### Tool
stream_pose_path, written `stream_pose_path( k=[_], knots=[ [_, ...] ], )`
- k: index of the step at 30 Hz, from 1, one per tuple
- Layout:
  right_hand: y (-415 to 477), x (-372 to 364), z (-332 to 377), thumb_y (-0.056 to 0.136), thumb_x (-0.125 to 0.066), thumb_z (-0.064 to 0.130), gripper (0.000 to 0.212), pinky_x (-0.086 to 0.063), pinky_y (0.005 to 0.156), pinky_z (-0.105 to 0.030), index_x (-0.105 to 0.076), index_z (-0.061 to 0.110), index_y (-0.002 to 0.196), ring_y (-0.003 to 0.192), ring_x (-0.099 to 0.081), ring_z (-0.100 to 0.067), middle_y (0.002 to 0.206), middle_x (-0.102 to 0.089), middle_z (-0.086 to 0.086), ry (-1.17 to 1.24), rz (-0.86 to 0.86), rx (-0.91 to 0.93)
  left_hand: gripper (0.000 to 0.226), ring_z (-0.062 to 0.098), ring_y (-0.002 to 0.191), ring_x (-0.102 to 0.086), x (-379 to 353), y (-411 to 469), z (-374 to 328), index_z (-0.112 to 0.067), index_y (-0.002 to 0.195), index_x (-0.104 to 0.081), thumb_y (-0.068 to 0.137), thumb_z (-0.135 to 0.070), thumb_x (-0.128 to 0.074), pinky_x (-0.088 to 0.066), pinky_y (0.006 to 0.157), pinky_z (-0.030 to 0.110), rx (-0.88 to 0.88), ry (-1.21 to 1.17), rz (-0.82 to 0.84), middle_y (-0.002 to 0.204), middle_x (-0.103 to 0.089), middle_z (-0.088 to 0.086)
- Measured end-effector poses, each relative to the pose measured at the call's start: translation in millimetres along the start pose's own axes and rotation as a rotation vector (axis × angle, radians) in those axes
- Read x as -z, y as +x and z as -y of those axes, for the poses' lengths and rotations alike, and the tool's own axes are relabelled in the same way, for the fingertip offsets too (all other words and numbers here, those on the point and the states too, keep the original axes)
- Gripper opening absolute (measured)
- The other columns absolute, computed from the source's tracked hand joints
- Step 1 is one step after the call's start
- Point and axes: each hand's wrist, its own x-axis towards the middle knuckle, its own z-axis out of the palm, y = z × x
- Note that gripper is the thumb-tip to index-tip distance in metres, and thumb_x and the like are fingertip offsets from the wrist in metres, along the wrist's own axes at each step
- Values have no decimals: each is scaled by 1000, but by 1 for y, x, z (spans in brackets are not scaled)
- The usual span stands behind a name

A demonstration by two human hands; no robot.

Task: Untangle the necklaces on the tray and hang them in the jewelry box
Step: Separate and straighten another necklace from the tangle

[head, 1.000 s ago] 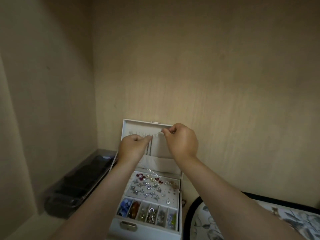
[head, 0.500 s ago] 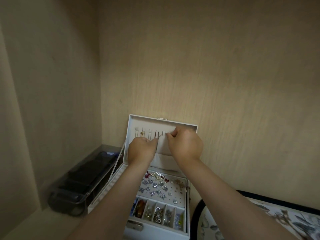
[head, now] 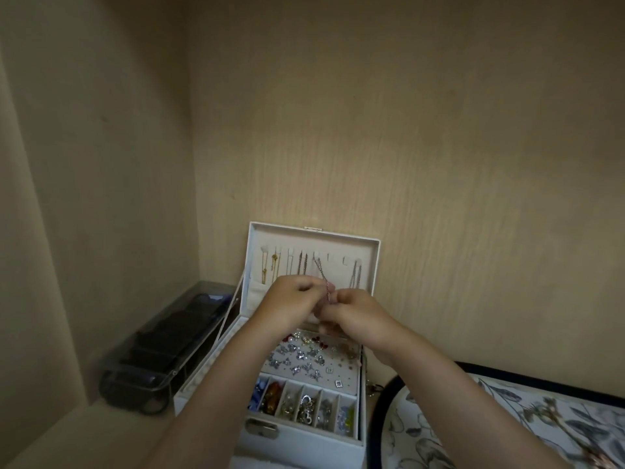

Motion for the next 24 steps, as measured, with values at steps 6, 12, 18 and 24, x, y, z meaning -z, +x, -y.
stream_pose_path(
  k=[6,12,18,24],
  knots=[
    [-10,23,-18,92,-67,25,28,-46,66,-26,-73,5,73,55,-55,-8,59,-66,1,-304,-83,32,11,16,79,-62,-11,-1,10,-30,95,-59,90,-22,-65,-50,70,32,-13,100,-30,94,-65,0],
    [-25,51,-26,97,-64,24,28,-40,57,-12,-71,21,69,50,-53,6,56,-63,14,-327,-126,127,10,9,64,-60,-29,-6,8,-29,101,-63,92,-25,-64,-46,57,24,2,139,85,92,-67,-3],
    [-25,62,-20,94,-67,17,15,-45,61,-12,-79,9,88,58,-57,3,68,-69,3,-92,-207,319,20,12,48,-54,-54,-21,-3,-20,114,-67,97,-26,-59,-35,42,20,47,35,347,66,-64,8],
    [-19,66,-30,96,-66,21,19,-46,59,-14,-77,15,81,59,-59,-3,68,-70,-1,-115,-218,257,15,9,52,-54,-61,-24,-1,-9,90,-71,96,-19,-62,-44,52,18,-7,56,313,65,-70,-4]
  ],
)
